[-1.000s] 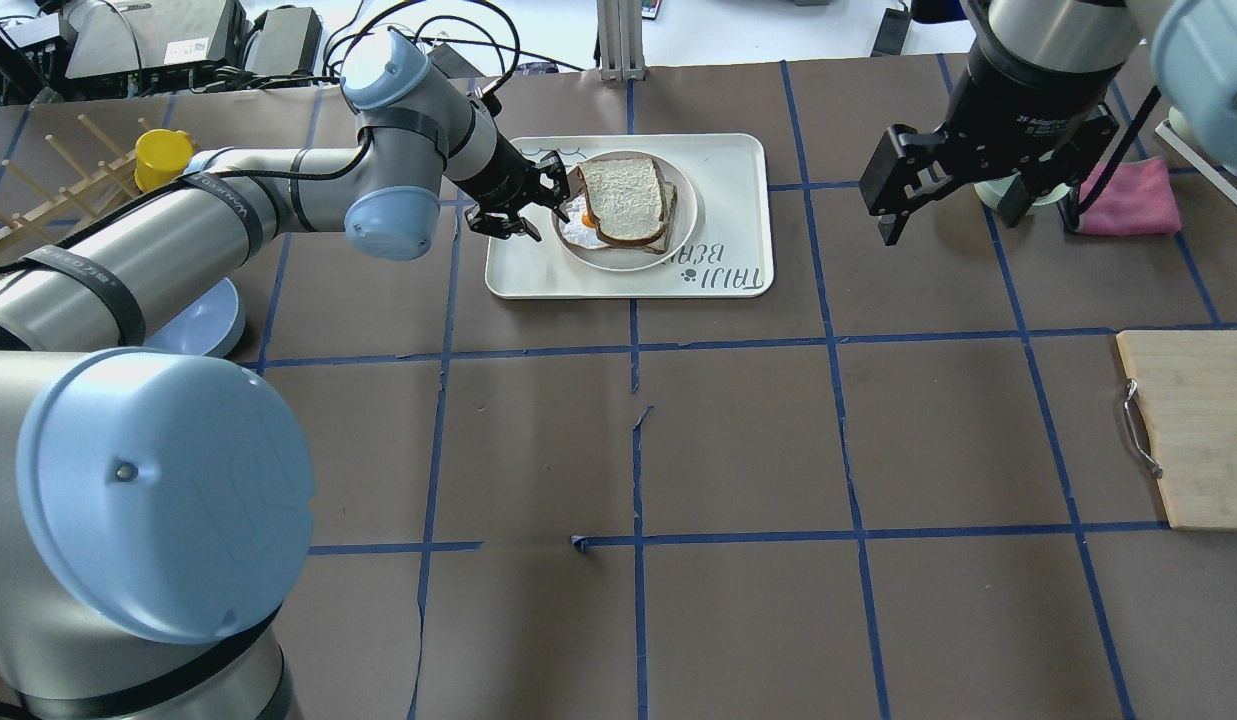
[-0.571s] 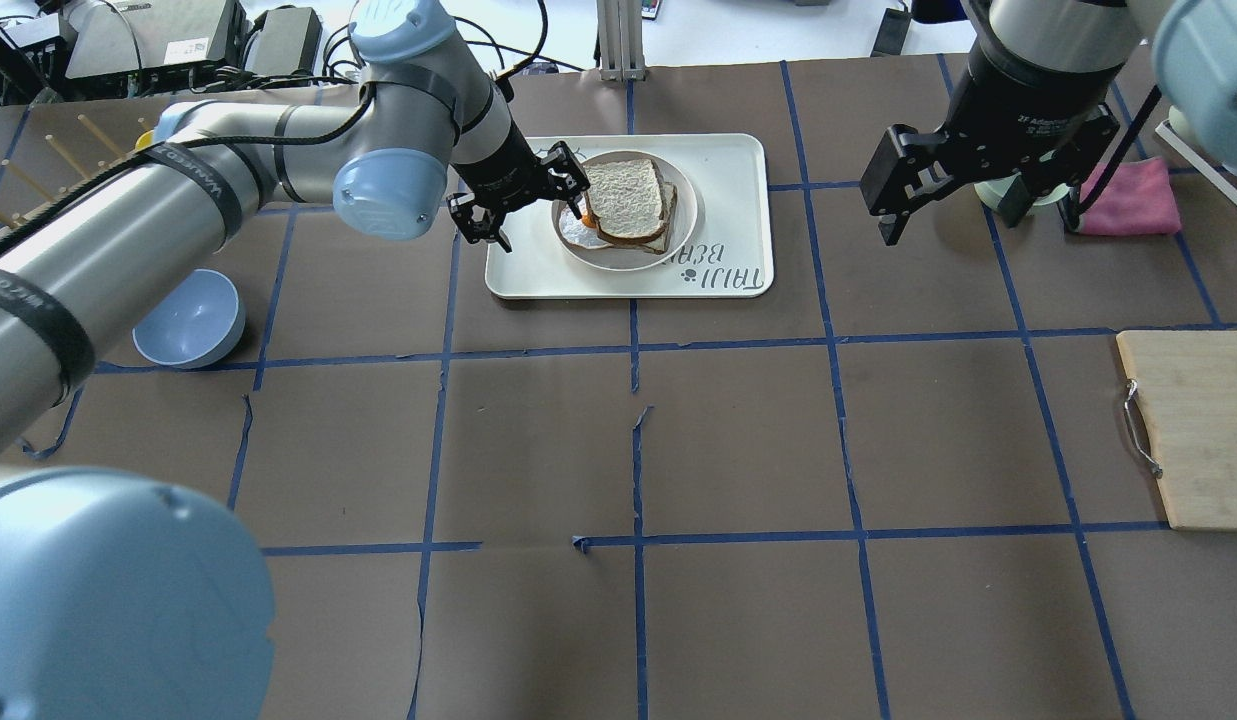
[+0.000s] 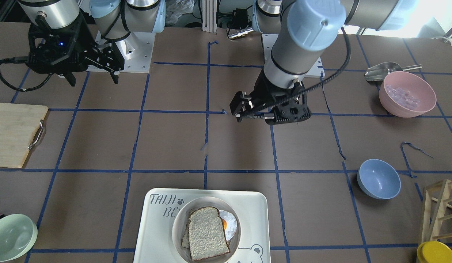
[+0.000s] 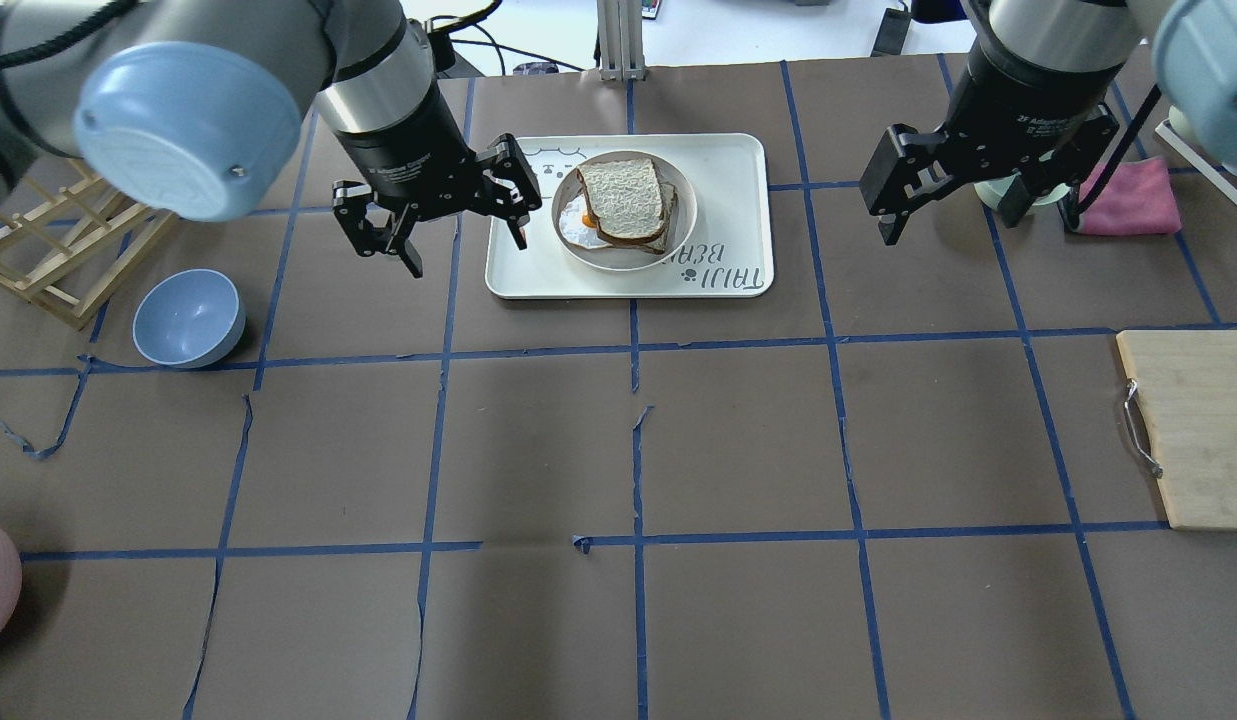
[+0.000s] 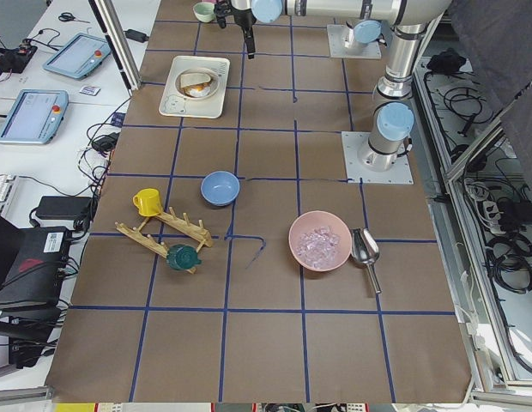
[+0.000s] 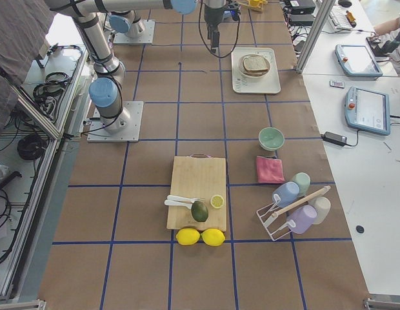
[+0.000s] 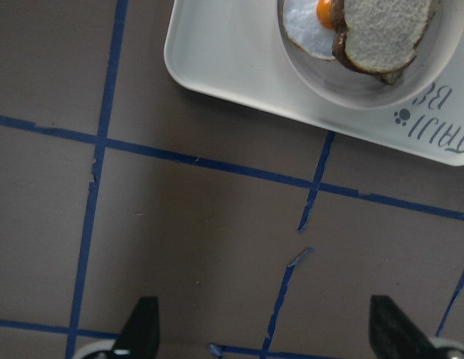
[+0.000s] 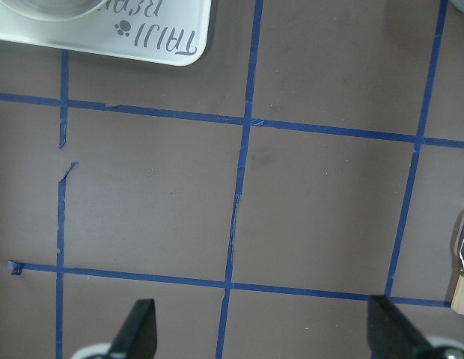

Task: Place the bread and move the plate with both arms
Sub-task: 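Open the left gripper and lift it away from the tray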

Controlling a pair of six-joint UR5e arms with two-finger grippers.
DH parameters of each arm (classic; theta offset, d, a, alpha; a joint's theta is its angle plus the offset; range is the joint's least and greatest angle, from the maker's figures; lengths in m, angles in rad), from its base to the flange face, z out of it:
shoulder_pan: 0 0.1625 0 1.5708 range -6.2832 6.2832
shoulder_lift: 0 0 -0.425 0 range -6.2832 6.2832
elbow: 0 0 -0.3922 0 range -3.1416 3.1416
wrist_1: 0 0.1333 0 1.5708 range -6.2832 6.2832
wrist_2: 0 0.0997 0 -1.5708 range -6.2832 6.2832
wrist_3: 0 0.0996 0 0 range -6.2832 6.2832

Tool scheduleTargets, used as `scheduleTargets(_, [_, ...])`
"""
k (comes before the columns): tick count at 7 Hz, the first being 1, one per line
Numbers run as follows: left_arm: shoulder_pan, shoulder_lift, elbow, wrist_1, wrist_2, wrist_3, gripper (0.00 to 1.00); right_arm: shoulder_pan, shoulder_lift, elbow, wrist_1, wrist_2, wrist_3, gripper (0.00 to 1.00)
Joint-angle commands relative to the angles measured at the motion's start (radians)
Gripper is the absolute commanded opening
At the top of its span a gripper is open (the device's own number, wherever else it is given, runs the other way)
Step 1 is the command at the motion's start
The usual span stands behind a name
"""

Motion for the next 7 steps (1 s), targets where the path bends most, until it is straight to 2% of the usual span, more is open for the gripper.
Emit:
scheduleTargets(1, [0.01,0.083,-0.008,-0.03,0.124,0.142,1.0,0.0,0.0,-0.007,-0.009,0.006,0.003,1.0])
scheduleTargets(3, [0.027,0.071,0.01,-0.033,0.114,0.193,1.0,0.008,0.006,-0.01,-0.12,0.009,0.0,1.0])
scheduleTargets(7, [0.062,0.084,0.005,-0.032,0.082,0.252,1.0,0.045,0.034,-0.033,-0.145,0.009,0.011,1.0])
